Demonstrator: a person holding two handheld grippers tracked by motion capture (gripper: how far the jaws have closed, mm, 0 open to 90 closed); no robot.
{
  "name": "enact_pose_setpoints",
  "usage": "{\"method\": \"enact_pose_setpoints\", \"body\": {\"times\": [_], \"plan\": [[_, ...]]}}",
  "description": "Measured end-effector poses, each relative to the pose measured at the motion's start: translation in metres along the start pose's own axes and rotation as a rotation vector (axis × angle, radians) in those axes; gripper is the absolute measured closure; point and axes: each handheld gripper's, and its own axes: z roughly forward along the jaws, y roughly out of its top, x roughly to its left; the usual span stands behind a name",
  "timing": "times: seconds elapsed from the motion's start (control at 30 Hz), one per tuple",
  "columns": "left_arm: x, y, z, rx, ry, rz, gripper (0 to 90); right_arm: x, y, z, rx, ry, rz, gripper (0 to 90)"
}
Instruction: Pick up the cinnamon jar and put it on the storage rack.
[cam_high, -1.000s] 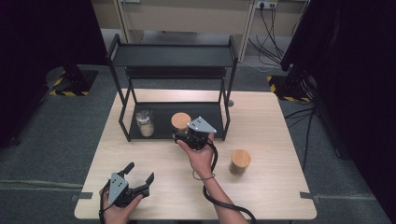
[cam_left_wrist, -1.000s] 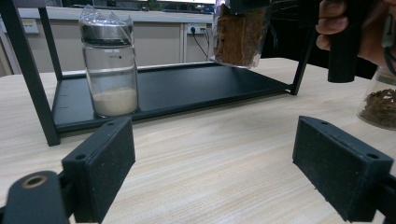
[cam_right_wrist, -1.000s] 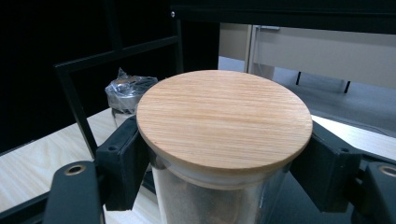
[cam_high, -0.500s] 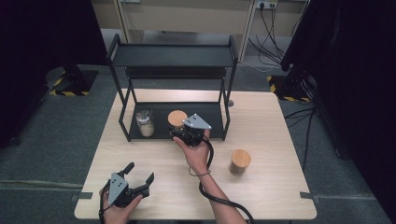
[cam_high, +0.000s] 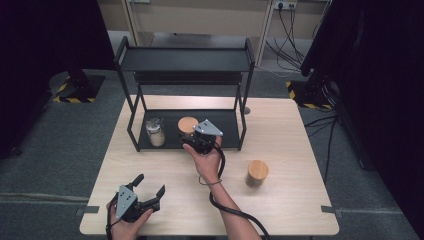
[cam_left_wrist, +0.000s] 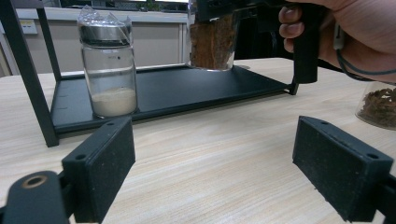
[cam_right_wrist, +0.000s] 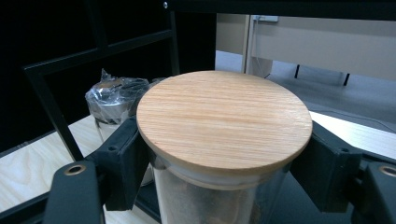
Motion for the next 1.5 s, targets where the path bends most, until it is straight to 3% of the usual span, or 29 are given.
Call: {"method": "enact_pose_setpoints", "body": {"times": [0.87,1.5], "plan": [[0.0,0.0,0.0,0.002,-0.006,-0.001,12.6,-0.005,0.004,0.029,0.026,-0.026,0.001,26.4],[0.0,0.0,0.0,0.001,-0.01,-0.001,12.6,-0.009,-0.001,0.053,0.076,-0.042,0.007,26.4]]}}
